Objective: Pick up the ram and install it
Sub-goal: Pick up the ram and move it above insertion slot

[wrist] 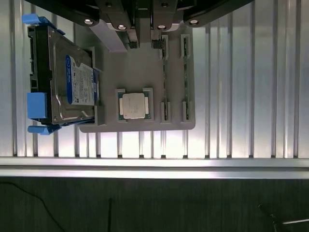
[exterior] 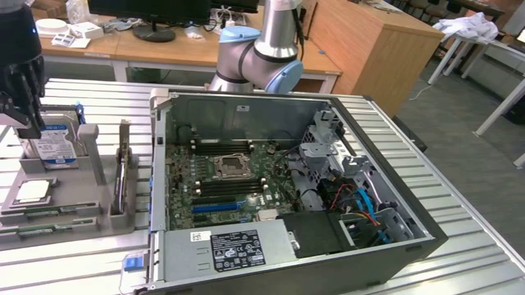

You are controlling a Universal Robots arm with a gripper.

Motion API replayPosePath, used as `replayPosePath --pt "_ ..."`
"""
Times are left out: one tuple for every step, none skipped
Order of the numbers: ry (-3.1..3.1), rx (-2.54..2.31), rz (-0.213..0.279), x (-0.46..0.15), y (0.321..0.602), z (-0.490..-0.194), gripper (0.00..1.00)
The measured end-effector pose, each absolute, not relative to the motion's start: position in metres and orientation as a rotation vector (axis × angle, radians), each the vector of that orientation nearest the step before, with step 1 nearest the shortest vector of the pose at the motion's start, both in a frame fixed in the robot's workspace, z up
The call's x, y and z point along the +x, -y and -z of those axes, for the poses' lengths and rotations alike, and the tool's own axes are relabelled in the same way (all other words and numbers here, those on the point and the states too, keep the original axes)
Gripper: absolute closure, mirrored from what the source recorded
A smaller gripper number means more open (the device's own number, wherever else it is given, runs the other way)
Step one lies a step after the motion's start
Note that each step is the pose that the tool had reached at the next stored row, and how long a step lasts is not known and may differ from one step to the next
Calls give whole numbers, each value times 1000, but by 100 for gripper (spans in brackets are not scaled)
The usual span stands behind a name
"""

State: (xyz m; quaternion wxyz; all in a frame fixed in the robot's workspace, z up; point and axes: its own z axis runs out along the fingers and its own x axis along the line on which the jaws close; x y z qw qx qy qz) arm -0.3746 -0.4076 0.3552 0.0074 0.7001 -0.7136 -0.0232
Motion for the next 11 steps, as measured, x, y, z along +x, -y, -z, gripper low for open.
replayPosePath --pt "2231 2189 73 -375 408 -353 76" --pt "2231 2190 73 -375 408 -351 76" --pt "2230 2190 73 -375 408 -350 76" --pt "2230 2191 73 -375 408 -348 76" --pt "2229 2191 73 -375 408 -346 76" --pt "2229 2191 73 -375 408 -344 76" --pt "2229 2192 73 -375 408 -342 76" --pt "2228 2192 73 -375 408 -341 76" --pt "2228 2192 73 -375 408 -339 76" --pt "2228 2193 72 -375 408 -337 76" --pt "2227 2193 72 -375 408 -335 76"
